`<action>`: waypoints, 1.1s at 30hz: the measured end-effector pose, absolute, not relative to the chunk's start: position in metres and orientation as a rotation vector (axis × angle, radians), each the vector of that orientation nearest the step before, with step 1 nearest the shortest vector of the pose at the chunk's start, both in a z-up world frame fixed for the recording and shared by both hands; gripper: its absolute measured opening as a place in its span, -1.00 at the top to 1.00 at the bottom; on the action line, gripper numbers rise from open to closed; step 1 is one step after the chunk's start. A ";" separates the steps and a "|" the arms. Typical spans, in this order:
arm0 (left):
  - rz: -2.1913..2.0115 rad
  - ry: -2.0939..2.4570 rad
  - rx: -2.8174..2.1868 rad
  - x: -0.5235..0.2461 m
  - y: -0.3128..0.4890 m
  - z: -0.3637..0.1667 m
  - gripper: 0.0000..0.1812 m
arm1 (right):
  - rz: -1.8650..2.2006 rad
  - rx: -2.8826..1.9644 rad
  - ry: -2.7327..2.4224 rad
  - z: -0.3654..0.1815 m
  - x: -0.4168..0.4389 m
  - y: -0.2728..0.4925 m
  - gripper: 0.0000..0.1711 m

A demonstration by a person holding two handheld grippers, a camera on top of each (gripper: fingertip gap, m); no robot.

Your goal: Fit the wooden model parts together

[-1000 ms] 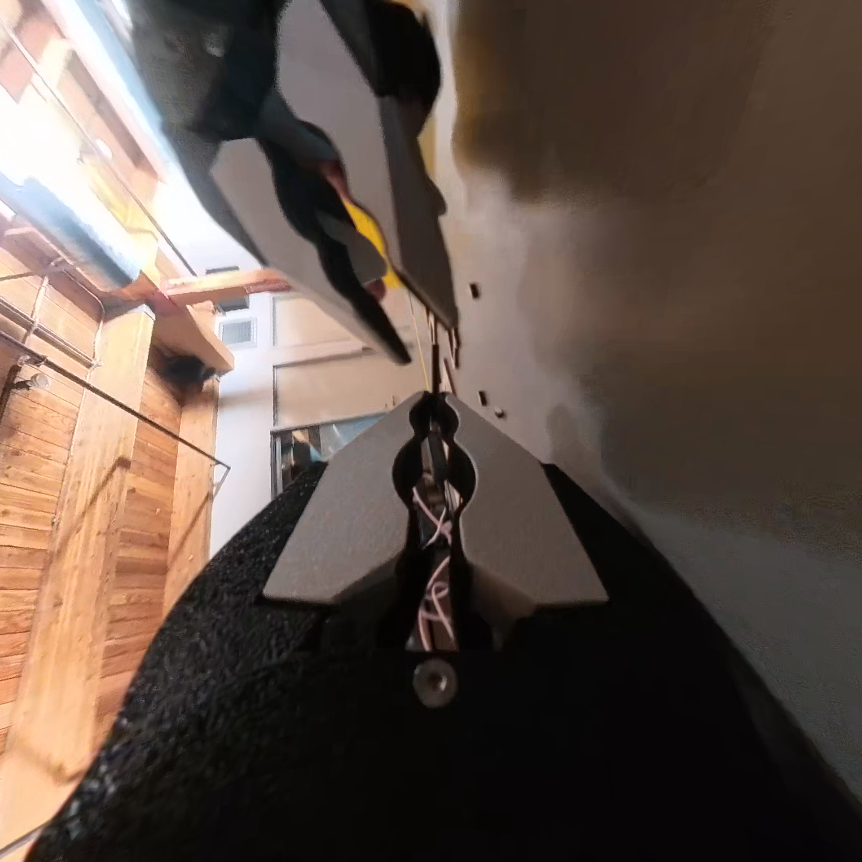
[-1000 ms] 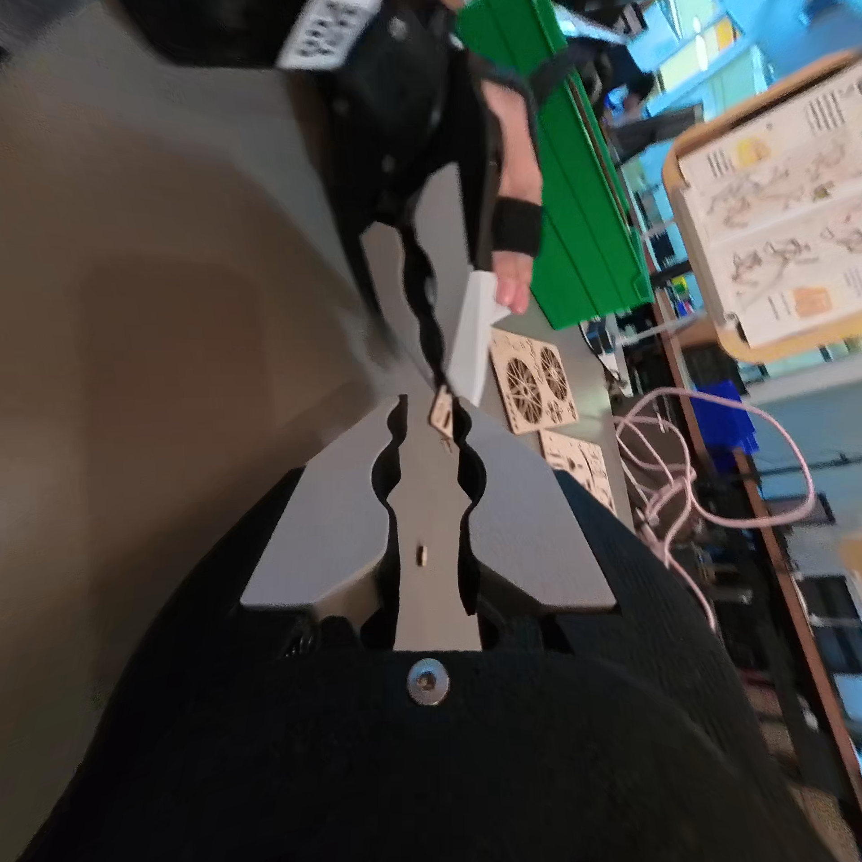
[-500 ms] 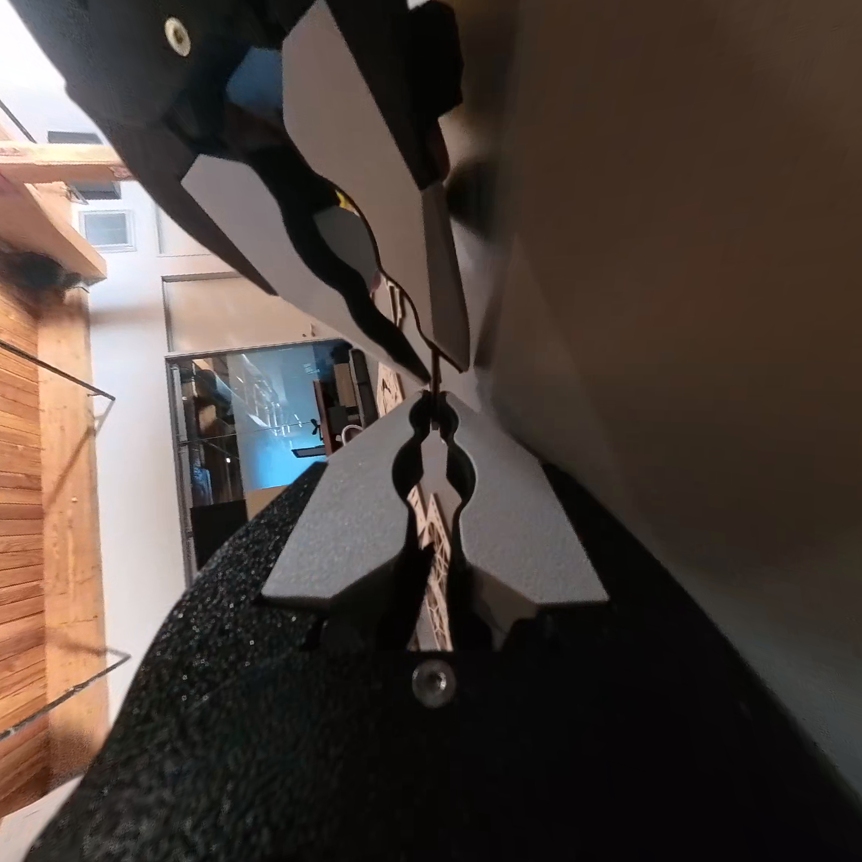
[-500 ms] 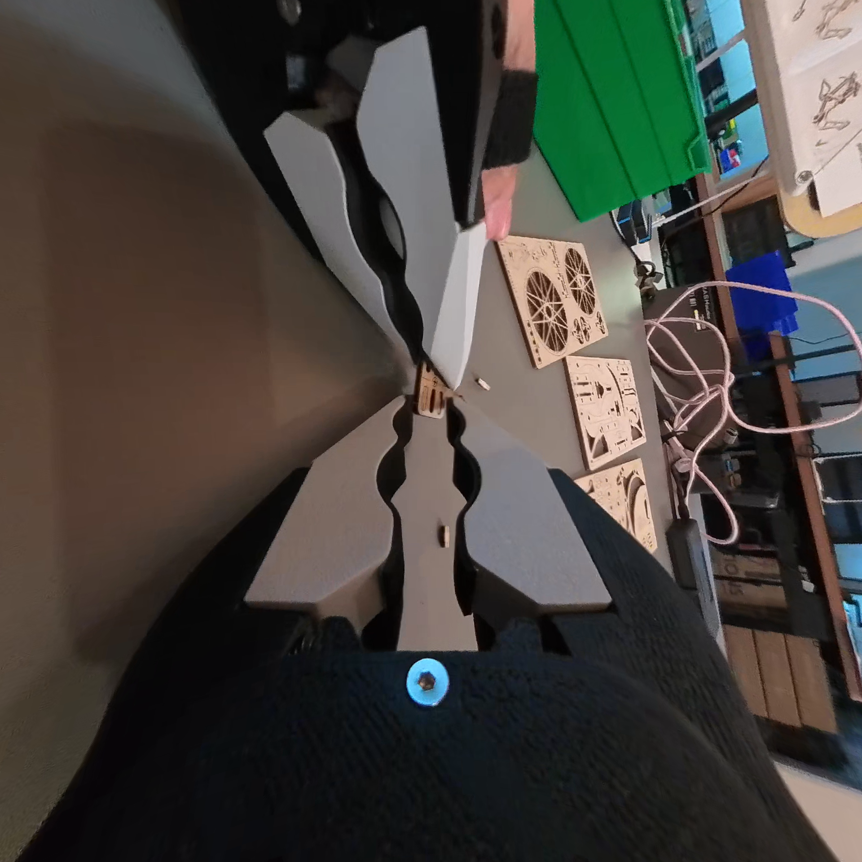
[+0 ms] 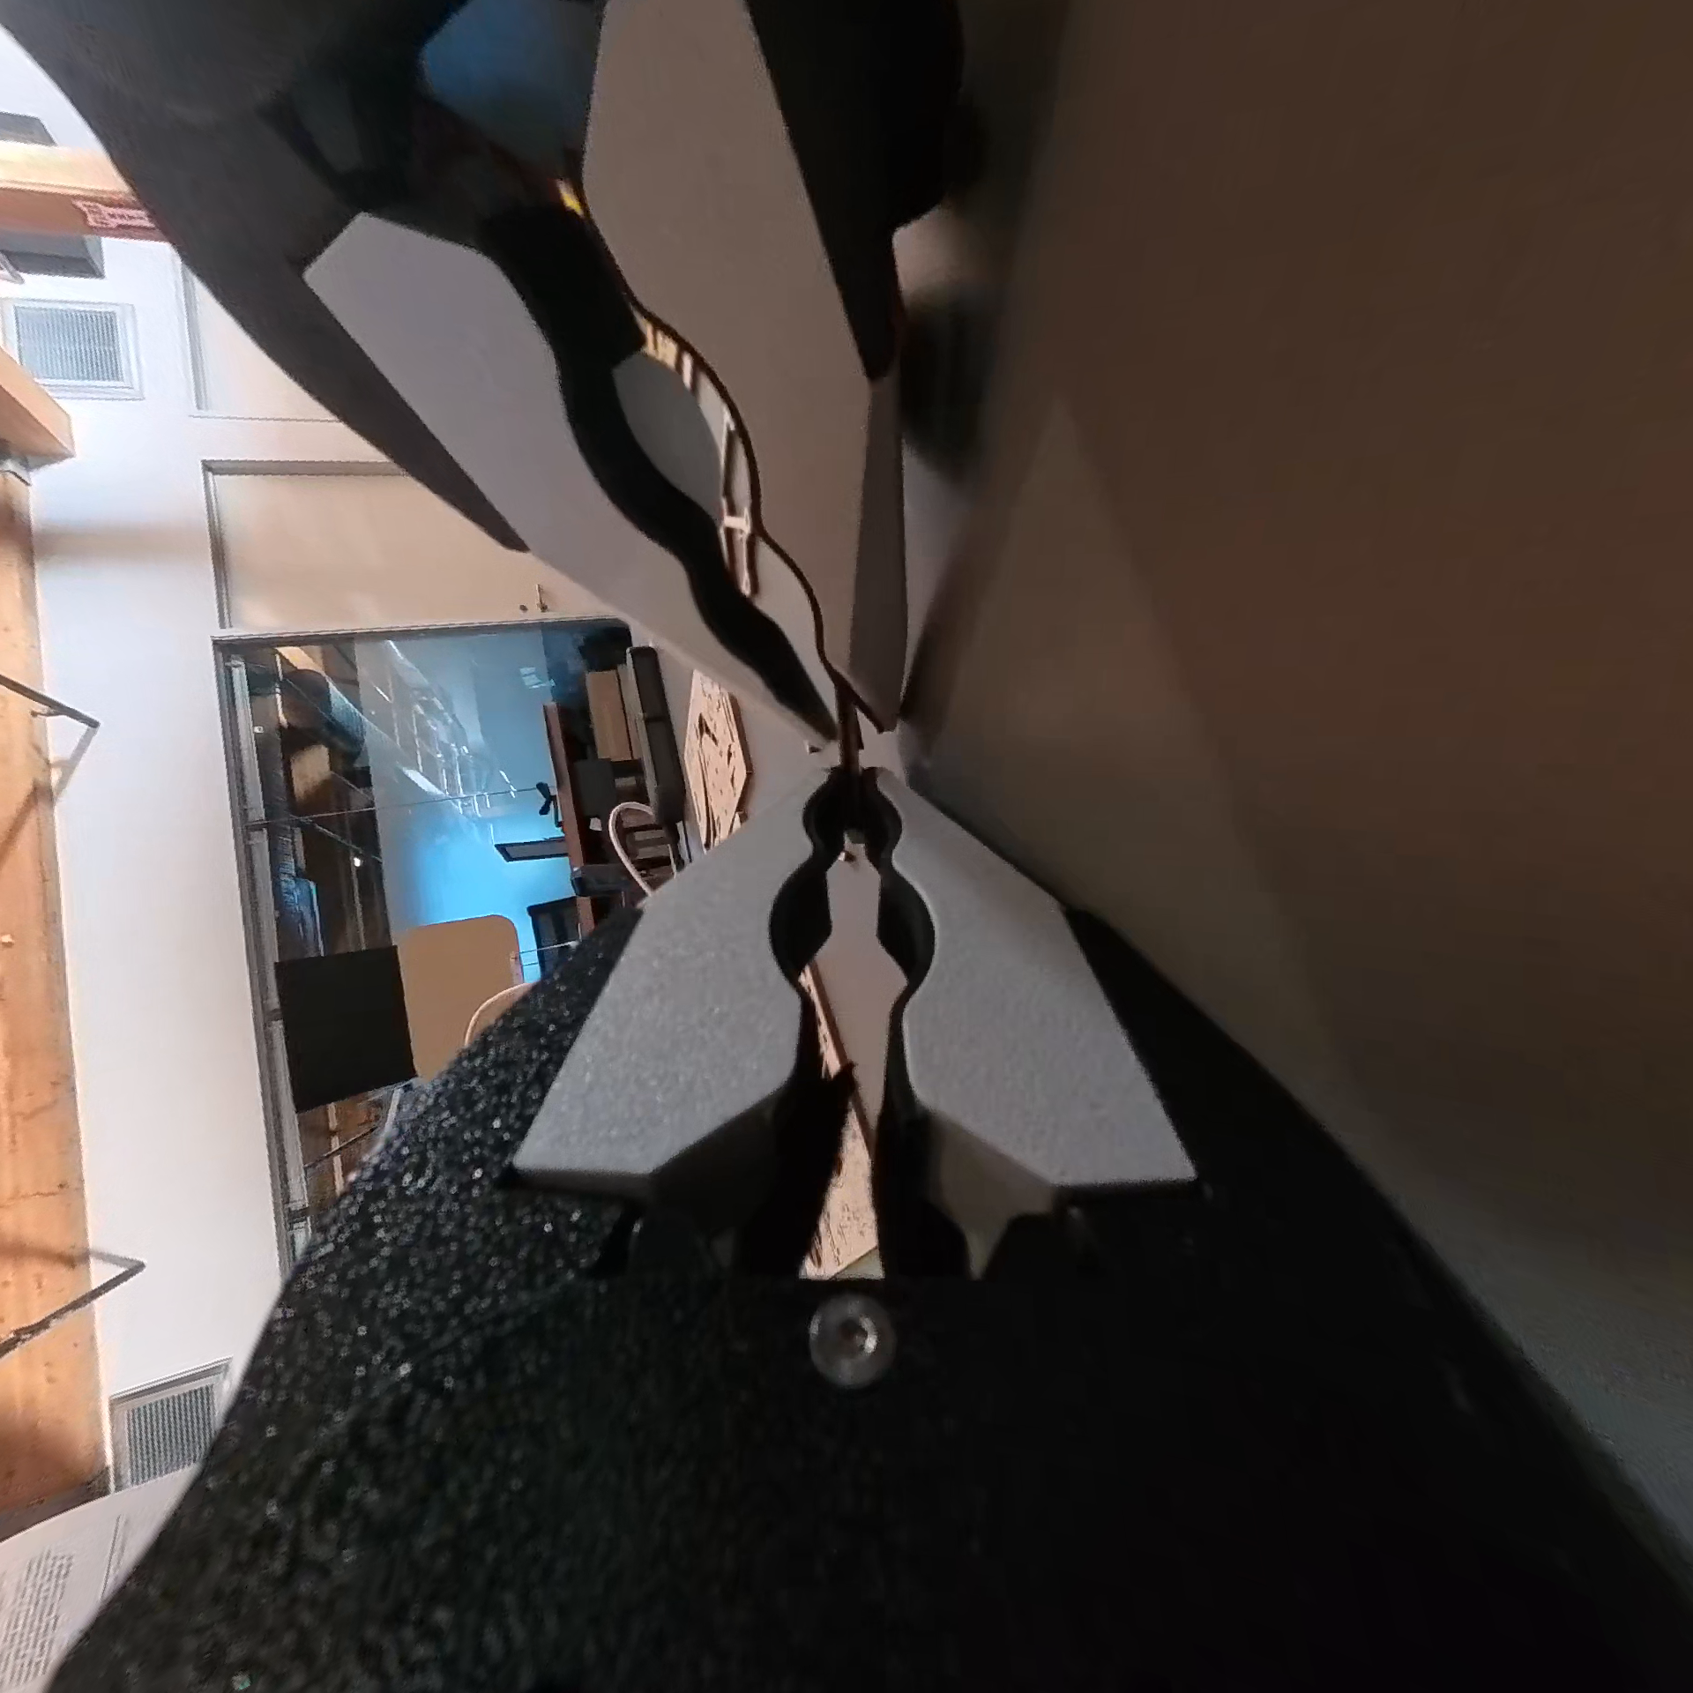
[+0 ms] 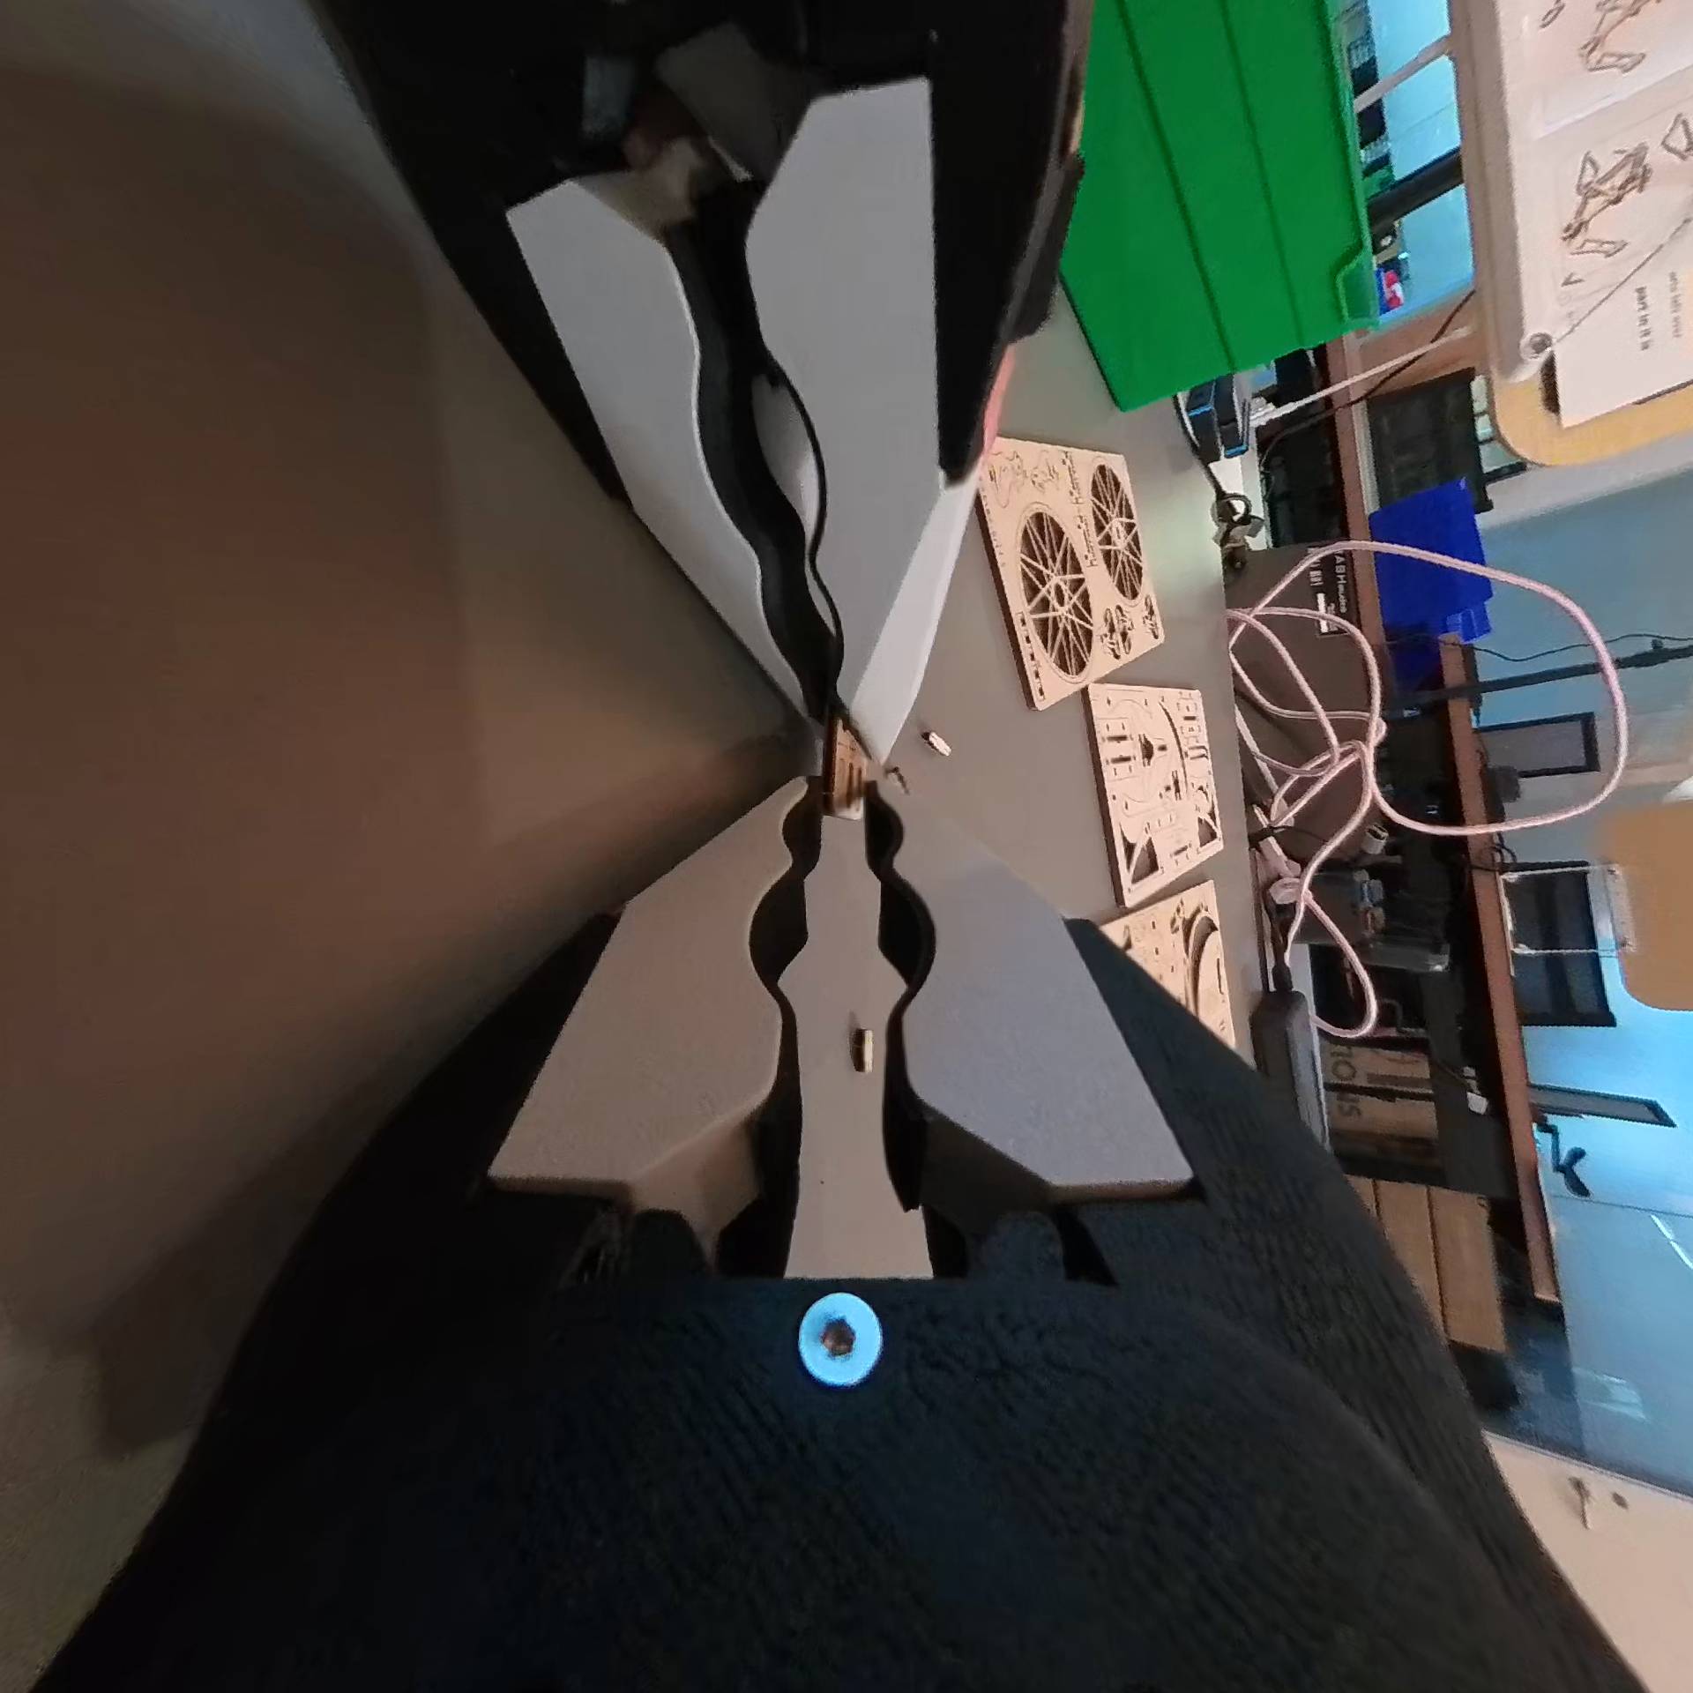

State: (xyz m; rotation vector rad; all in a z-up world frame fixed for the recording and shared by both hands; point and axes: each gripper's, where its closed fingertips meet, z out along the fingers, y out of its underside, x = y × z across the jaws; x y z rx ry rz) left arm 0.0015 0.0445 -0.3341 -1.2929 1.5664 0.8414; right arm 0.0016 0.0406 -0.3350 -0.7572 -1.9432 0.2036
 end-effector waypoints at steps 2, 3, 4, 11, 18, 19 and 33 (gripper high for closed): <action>0.829 1.560 -1.309 0.001 0.044 -0.335 0.99 | 0.194 -0.753 -1.949 -0.335 0.002 0.040 0.93; 0.818 1.554 -1.321 0.002 0.044 -0.335 0.99 | 0.182 -0.743 -1.953 -0.336 0.002 0.040 0.93; 0.809 1.551 -1.329 0.002 0.044 -0.335 0.98 | 0.168 -0.730 -1.958 -0.336 0.002 0.040 0.94; 0.832 1.601 -1.247 0.009 0.041 -0.334 0.98 | 0.117 -0.673 -2.045 -0.336 0.010 0.034 0.94; 0.927 1.658 -1.078 0.019 0.036 -0.326 0.97 | 0.415 -0.888 -2.099 -0.331 0.019 0.025 0.89; 0.933 1.662 -1.063 0.020 0.035 -0.325 0.97 | 0.444 -0.906 -2.104 -0.330 0.020 0.024 0.89; 0.891 1.617 -1.127 0.015 0.042 -0.328 0.99 | 0.356 -0.880 -2.055 -0.331 0.016 0.031 0.87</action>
